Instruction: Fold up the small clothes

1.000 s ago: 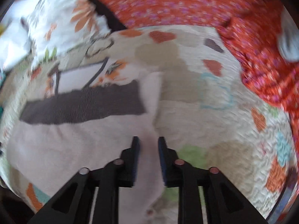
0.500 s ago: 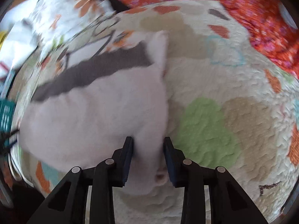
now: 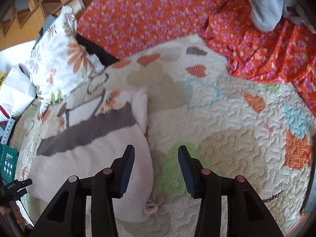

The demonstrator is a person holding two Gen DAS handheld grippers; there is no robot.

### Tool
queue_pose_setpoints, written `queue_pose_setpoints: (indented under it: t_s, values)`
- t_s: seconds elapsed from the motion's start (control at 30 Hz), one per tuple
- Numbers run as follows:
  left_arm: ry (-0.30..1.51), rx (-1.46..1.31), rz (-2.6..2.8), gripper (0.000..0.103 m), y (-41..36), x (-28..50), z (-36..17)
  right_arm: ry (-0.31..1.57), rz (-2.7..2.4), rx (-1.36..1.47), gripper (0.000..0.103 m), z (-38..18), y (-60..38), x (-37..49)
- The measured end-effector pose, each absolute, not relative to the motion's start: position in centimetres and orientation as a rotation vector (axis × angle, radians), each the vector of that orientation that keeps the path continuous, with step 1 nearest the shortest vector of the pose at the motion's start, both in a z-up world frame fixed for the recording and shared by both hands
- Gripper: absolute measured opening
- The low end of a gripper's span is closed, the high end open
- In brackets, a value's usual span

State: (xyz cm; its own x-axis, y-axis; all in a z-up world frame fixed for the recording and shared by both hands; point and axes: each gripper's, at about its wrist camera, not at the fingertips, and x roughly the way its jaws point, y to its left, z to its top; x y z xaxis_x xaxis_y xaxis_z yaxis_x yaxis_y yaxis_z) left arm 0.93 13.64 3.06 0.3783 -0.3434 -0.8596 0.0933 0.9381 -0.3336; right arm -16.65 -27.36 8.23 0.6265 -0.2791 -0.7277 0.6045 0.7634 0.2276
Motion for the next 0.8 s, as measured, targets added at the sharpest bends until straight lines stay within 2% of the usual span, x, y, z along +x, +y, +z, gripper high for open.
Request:
queue_pose_setpoints:
  t_s: [0.2,0.43,0.67,0.8]
  values:
    - [1.102,-0.302,-0.299,0.074,15.0,0.6,4.1,0.697,-0.488,0.357,0.055,9.3,-23.9,-16.1]
    - [1.147,-0.377,-0.303,0.074,17.2,2.0,4.0,0.787,-0.300,0.167,0.056,7.1,-16.8,-13.2]
    - [1.182,-0.443,-0.335,0.074,18.3,6.2,4.2,0.838,-0.089,-0.070,0.056,5.0,-7.5,-11.5]
    - [1.255,-0.464,-0.439,0.075,16.3,9.3,2.9,0.820,0.006,-0.219,0.056,4.4,-2.0,-10.2]
